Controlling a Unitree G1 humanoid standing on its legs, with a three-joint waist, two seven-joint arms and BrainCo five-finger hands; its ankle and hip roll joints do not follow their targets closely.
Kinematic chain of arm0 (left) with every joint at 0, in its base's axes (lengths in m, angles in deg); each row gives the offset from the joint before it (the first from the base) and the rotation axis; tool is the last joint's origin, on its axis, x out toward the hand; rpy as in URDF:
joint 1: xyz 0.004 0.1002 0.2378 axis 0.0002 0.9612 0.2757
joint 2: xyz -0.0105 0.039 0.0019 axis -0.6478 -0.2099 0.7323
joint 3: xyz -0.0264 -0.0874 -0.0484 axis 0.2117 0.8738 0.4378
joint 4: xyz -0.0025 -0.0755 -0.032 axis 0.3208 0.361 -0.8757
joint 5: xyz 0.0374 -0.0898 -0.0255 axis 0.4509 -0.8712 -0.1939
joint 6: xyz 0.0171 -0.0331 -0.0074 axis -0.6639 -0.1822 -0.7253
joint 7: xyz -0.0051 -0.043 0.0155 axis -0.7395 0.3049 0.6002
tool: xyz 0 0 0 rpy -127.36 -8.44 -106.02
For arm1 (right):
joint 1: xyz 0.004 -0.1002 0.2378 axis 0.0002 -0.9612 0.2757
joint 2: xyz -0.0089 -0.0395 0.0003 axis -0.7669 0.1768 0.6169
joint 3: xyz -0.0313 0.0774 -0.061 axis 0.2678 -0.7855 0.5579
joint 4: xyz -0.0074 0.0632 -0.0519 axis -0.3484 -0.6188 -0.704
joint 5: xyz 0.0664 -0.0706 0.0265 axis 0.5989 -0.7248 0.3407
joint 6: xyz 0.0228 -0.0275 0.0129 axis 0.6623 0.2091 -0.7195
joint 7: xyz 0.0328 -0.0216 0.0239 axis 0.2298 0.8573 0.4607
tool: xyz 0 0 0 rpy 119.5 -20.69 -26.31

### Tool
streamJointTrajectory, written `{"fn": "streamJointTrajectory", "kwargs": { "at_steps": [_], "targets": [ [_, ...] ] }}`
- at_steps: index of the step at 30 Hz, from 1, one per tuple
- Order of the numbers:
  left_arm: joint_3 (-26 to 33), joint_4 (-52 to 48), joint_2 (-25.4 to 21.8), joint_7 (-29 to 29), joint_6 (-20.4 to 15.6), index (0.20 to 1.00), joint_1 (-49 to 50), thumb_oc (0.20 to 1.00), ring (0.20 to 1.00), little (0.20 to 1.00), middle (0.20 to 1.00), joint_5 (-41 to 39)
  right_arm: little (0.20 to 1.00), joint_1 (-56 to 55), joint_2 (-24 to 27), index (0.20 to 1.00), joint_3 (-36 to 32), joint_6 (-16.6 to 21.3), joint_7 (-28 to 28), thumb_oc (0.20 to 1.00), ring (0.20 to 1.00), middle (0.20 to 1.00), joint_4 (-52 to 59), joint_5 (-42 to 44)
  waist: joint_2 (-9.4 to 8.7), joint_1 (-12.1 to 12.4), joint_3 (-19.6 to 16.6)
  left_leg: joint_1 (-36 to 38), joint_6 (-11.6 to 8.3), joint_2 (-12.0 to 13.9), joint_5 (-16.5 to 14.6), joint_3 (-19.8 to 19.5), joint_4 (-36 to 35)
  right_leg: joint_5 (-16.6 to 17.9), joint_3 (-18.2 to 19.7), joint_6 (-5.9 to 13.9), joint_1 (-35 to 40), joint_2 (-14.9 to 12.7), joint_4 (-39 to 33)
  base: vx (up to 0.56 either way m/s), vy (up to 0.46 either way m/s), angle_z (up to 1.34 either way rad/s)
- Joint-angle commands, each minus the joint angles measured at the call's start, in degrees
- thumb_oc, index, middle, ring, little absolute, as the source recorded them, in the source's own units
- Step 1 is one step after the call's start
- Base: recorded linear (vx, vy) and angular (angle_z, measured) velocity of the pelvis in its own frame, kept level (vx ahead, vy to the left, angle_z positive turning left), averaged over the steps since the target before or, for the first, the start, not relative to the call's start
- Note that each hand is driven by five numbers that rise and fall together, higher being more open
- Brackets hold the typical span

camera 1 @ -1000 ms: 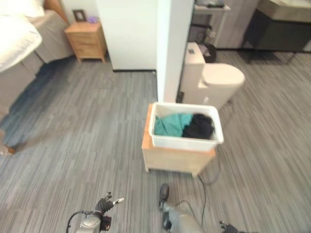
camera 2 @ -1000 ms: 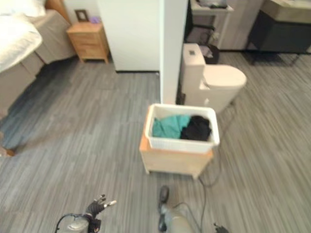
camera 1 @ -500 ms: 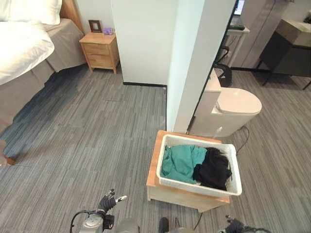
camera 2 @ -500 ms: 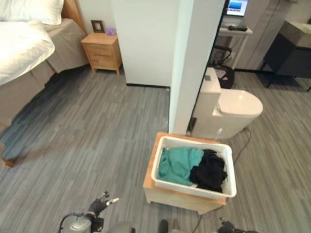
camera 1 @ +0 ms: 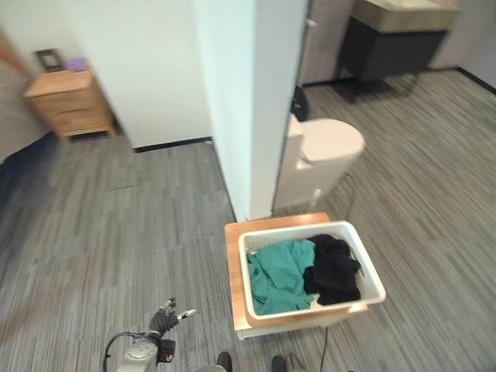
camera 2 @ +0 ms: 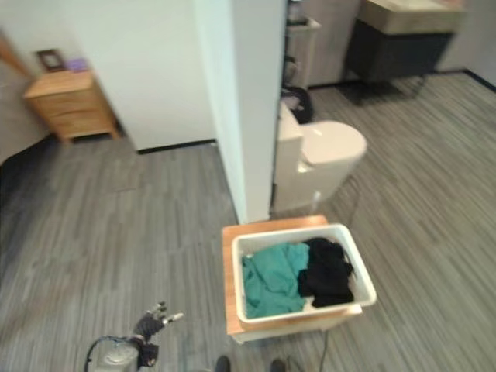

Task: Grab the laundry basket,head to the washer,open it,put in the laundry and shut it.

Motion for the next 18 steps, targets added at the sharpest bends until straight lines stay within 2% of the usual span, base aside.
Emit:
{"fn": "streamJointTrajectory", "kwargs": {
  "at_steps": [1,2,4,5,8,9,10,11,13,14,15,17,18],
  "targets": [
    [4.68,-7.27,-3.13,-1.10,-1.16,1.000,4.02,1.000,1.000,1.000,1.000,-1.87,1.000,-3.02,1.74,1.000,-5.85,-1.82,-1.87,1.000,1.000,1.000,-7.50,4.42,-1.47,1.40,-2.55,-3.71,-1.38,1.18,-6.40,-4.69,9.21,0.74,3.24,2.02,0.85,-1.48,2.51,-0.06,-0.198,0.21],
    [4.68,-7.33,-3.14,-1.10,-1.13,1.000,4.07,1.000,1.000,1.000,1.000,-1.87,1.000,-3.04,1.74,1.000,-5.85,-1.81,-1.87,1.000,1.000,1.000,-7.51,4.42,-1.48,1.33,-2.52,-3.66,-1.38,1.17,-6.42,-4.76,9.23,0.74,3.16,2.03,0.98,-1.49,2.45,-0.02,-0.230,0.15],
    [9.38,-14.52,-4.46,-2.08,-0.90,1.000,5.30,1.000,1.000,1.000,1.000,-3.96,1.000,-3.97,4.26,1.000,-10.71,-2.09,-0.92,1.000,1.000,1.000,-8.09,7.35,-2.31,1.13,-3.50,-4.38,-3.16,2.97,-4.71,-4.78,8.53,-1.03,3.02,1.90,3.22,-1.21,-1.16,-0.03,-0.289,0.04],
    [9.43,-14.62,-4.45,-2.09,-0.84,1.000,5.36,1.000,1.000,1.000,1.000,-3.94,1.000,-3.98,4.26,1.000,-10.69,-2.10,-0.91,1.000,1.000,1.000,-8.08,7.36,-2.30,1.14,-3.49,-4.33,-3.19,3.00,-4.69,-4.76,8.49,-1.01,3.04,1.88,3.25,-1.18,-1.18,-0.09,-0.301,0.01],
    [13.43,-20.62,-5.95,-2.60,0.18,1.000,6.37,1.000,1.000,1.000,1.000,-4.91,1.000,-2.54,8.70,1.000,-12.67,-0.81,-0.21,1.000,1.000,1.000,-4.05,10.44,-2.75,0.31,-3.79,-4.61,-5.47,6.70,-1.09,-4.61,5.82,-1.62,3.37,1.08,3.81,1.49,-4.54,-0.13,-0.317,-0.07],
    [14.72,-22.05,-6.76,-3.38,0.88,1.000,6.59,1.000,1.000,1.000,1.000,-2.57,1.000,-1.93,12.41,1.000,-12.65,-0.30,0.03,1.000,1.000,1.000,5.05,9.88,-2.96,-0.56,-3.61,-4.65,-5.92,7.75,-0.32,-4.35,5.11,-1.40,3.62,0.62,4.02,2.49,-6.11,-0.13,-0.219,-0.21],
    [14.72,-22.11,-6.72,-3.39,0.92,1.000,6.64,1.000,1.000,1.000,1.000,-2.54,1.000,-2.06,12.42,1.000,-12.70,-0.43,0.07,1.000,1.000,1.000,5.25,9.84,-2.92,-0.55,-3.59,-4.59,-5.93,7.78,-0.32,-4.35,5.09,-1.37,3.61,0.61,4.10,2.52,-6.16,-0.14,-0.172,-0.24],
    [14.51,-21.69,-6.59,-4.00,1.77,1.000,5.57,1.000,1.000,1.000,1.000,-1.90,1.000,-2.37,15.05,1.000,-13.11,-0.42,0.67,1.000,1.000,1.000,12.42,9.46,-3.15,-0.84,-3.09,-5.08,-6.02,7.81,-0.37,-3.85,6.22,-1.15,3.67,0.38,4.34,2.49,-6.36,-0.11,-0.065,-0.33],
    [13.19,-19.86,-5.44,-4.25,3.89,1.000,2.73,1.000,1.000,1.000,1.000,-0.63,1.000,-4.80,19.62,1.000,-14.93,-2.00,1.10,1.000,1.000,1.000,32.27,5.97,-3.11,-2.06,-2.74,-5.62,-5.55,7.36,-1.09,-1.89,7.78,-1.01,3.16,0.29,4.34,2.32,-6.69,-0.15,-0.023,-0.22],
    [10.33,-19.79,-5.28,-3.84,5.33,1.000,-0.50,1.000,1.000,1.000,1.000,-1.13,1.000,-5.75,22.94,1.000,-19.06,-2.79,2.04,1.000,1.000,1.000,44.23,6.86,-2.46,-3.09,-2.80,-6.06,-5.79,7.25,-0.08,0.01,8.09,-1.06,2.53,0.24,4.26,2.07,-6.59,-0.10,0.040,-0.06],
    [10.17,-19.70,-5.23,-3.85,5.32,1.000,-0.65,1.000,1.000,1.000,1.000,-1.15,1.000,-6.01,22.90,1.000,-19.34,-2.99,2.07,1.000,1.000,1.000,44.55,6.83,-2.40,-2.98,-2.79,-6.09,-5.81,7.26,-0.05,-0.03,8.09,-1.05,2.49,0.22,4.25,2.09,-6.58,-0.09,0.076,0.00],
    [3.97,-18.36,-6.63,-2.52,6.95,1.000,-6.90,1.000,1.000,1.000,1.000,-2.83,1.000,-5.02,27.73,1.000,-22.34,-3.87,2.22,1.000,1.000,1.000,54.97,9.31,-0.90,-3.81,-2.98,-5.69,-5.44,6.71,0.51,-0.50,6.10,-1.28,2.09,0.36,4.16,1.94,-6.14,-0.04,0.082,0.21],
    [3.80,-18.21,-6.57,-2.51,6.90,1.000,-7.11,1.000,1.000,1.000,1.000,-2.87,1.000,-5.21,27.72,1.000,-22.60,-3.99,2.22,1.000,1.000,1.000,55.16,9.31,-0.85,-3.78,-2.95,-5.71,-5.44,6.69,0.55,-0.62,6.06,-1.31,1.97,0.36,4.17,1.93,-6.12,-0.03,0.100,0.39]
  ]
}}
